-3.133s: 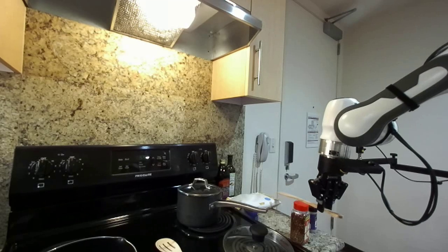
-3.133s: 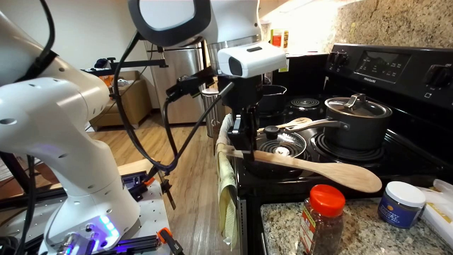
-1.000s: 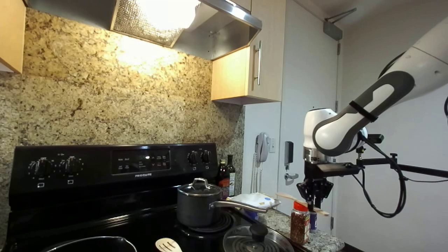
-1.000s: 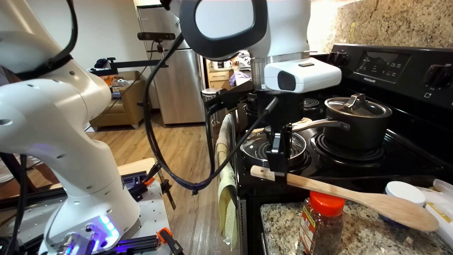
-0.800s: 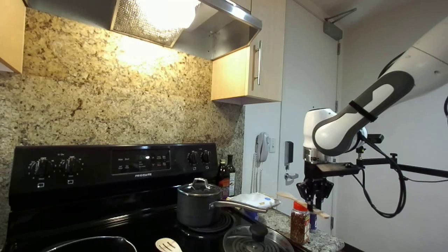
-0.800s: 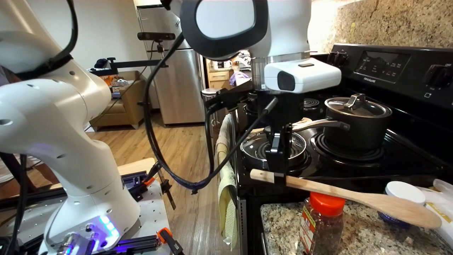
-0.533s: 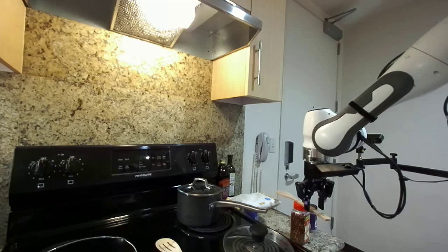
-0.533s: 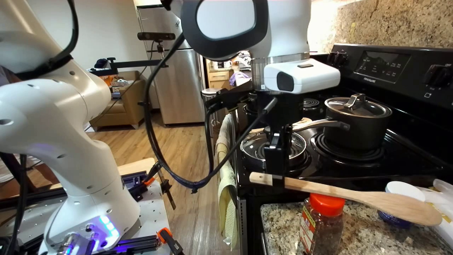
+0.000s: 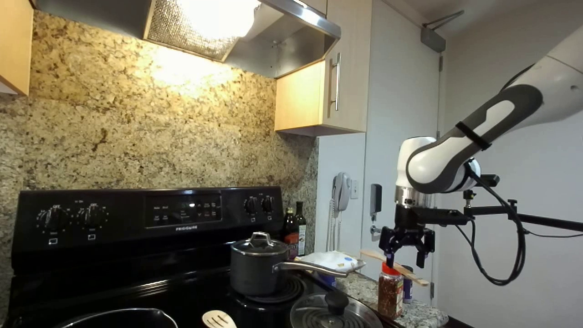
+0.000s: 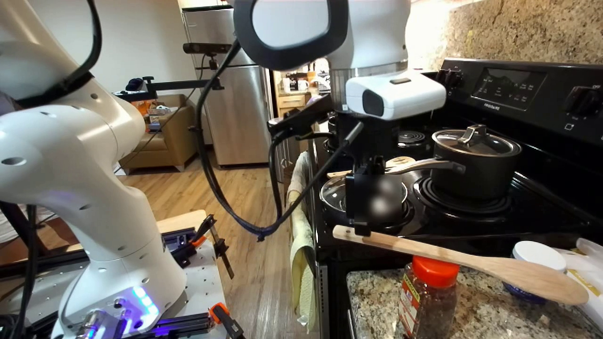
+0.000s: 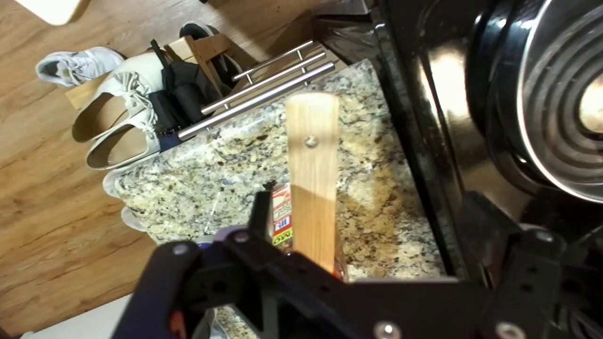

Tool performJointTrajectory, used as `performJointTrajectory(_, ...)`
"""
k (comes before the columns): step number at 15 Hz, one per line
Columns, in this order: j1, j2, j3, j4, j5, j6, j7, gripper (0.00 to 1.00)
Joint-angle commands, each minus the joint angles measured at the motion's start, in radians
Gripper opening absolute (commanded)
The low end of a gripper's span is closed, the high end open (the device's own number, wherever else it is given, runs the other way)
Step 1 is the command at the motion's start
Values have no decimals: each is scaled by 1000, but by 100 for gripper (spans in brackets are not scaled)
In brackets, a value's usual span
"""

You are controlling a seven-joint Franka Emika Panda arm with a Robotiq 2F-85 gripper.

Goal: Pick up the the wooden spoon from the stove and put it on top of the container on the countertop.

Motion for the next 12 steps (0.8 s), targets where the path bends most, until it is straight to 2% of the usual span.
performJointTrajectory(1,39,-228,-1,-6,64,-215,-83,100)
performJointTrajectory(4,72,-346,32,67,70,-453,-99,100)
performJointTrajectory(7,130,-376,66,148,80,-637,-126,100)
performJointTrajectory(8,143,-384,76,158,94,-648,-113,100)
performJointTrajectory(9,116,-399,67,126,67,-607,-92,100)
performJointTrajectory(12,139,-403,84,142,74,-625,-92,100)
